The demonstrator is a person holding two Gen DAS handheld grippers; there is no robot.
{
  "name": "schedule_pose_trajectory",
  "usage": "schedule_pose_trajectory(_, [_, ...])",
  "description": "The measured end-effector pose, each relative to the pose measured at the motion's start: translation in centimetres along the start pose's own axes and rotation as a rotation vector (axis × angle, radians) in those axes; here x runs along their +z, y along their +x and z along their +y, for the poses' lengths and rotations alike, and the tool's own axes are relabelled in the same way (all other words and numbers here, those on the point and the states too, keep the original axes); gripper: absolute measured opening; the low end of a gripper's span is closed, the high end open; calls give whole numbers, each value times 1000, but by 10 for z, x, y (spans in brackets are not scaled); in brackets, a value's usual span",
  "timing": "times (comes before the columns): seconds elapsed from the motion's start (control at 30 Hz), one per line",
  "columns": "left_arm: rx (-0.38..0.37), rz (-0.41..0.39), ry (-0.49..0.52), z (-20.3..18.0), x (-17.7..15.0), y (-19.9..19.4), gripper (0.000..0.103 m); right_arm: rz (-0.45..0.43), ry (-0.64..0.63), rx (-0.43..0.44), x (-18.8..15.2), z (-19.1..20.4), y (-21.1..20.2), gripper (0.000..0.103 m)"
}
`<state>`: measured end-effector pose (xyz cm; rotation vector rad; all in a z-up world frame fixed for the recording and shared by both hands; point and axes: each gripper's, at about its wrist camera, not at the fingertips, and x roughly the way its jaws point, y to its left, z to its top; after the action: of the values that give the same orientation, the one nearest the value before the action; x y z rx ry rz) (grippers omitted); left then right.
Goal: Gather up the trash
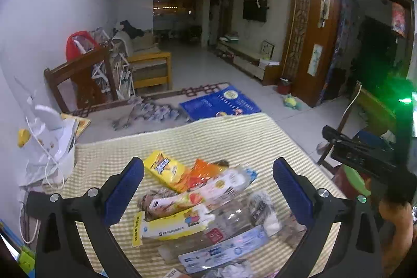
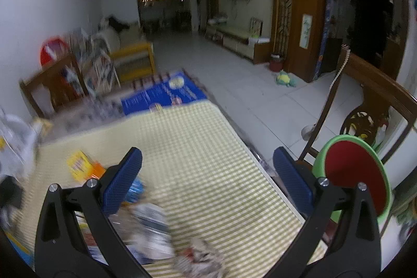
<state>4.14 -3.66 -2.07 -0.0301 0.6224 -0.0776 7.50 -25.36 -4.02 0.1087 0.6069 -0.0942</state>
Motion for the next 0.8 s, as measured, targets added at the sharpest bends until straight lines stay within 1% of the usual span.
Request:
schedule_pose_trajectory(0.07, [-1, -18, 8, -5, 5, -8, 95, -18, 9, 3, 4, 1, -19, 99])
schedule_pose_trajectory(0.13, [2, -42, 24, -10, 10, -19, 95, -57, 4, 6, 5, 3, -38, 99])
schedule_pose_trajectory(0.23, [-16, -53, 31, -15, 15, -27, 95, -108, -28, -25, 7, 5, -58, 99])
schedule_pose_trajectory(0.33, [-28, -69, 21, -17, 17, -36, 95, -130, -43, -43, 6, 6, -69, 99])
schedule_pose_trajectory(0.53, [-73, -80, 8, -16, 13, -45, 95, -138, -60, -65, 3, 7, -80, 99])
schedule_pose_trajectory(0.63, [-75, -106, 8, -15, 9, -52, 95, -137, -61, -60, 1, 9, -83, 99])
schedule_pose_trajectory(0.8, [-75, -111, 4, -15, 9, -56, 95, -139, -74, -63, -1, 14, -86, 99])
